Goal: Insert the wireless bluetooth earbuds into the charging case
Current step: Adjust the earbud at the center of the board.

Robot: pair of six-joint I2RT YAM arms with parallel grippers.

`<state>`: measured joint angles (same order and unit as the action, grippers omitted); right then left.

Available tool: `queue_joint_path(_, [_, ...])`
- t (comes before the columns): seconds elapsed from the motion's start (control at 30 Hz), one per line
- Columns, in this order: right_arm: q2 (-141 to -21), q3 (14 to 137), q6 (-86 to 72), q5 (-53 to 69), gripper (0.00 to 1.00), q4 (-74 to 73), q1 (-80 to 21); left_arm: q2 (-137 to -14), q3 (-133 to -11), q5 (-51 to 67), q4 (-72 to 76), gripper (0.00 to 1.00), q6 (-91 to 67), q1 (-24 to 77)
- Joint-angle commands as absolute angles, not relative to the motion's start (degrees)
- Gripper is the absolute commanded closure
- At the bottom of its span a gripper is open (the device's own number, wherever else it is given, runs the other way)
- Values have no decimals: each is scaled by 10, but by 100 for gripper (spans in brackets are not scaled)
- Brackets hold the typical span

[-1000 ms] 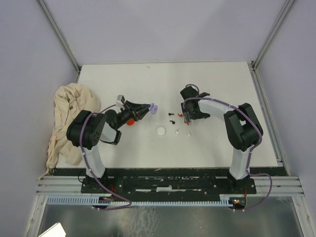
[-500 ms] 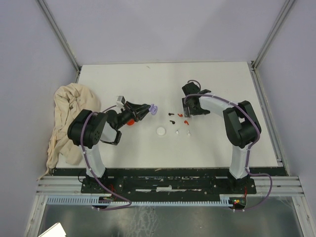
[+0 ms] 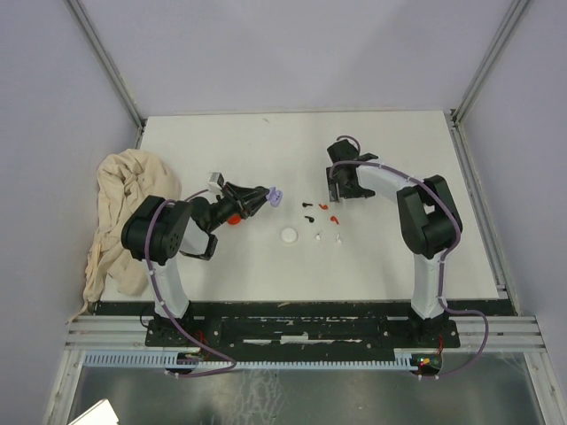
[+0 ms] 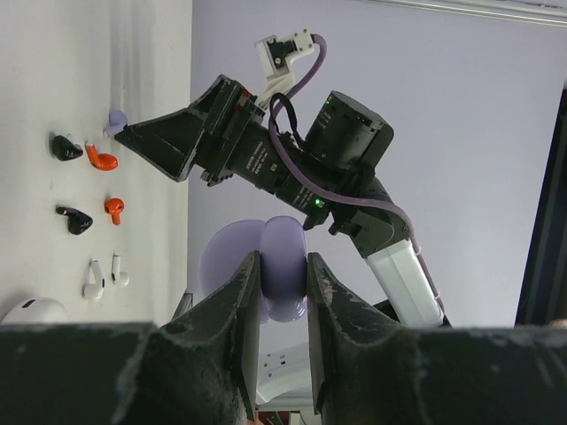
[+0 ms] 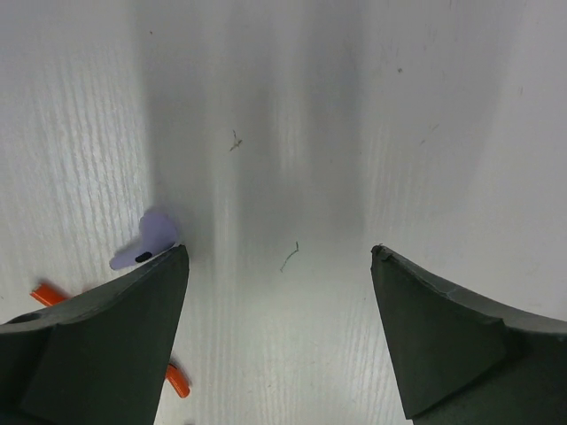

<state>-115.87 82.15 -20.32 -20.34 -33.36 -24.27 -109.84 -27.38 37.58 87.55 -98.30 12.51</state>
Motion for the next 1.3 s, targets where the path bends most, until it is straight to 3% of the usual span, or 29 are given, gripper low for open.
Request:
queue_joint_path(0.0, [-1186, 860, -197, -195, 8, -332, -239, -1096, -280, 385, 991, 97, -977, 119])
queue_joint_path(0.3, [-1217, 902, -196, -190, 9, -341, -239, -1089, -274, 386, 991, 97, -977, 115])
queue_joint_path(0.57, [-1140, 859, -203, -234, 10, -312, -225, -1085, -270, 386, 991, 97, -977, 112])
queue_joint_path(0.83, [-1098, 853, -212, -138, 18, -305, -227, -1087, -273, 386, 991, 97, -977, 112])
queue_joint_path(1.27, [-1175, 918, -250, -84, 25, -319, -257, -1086, -272, 387, 991, 97, -977, 112])
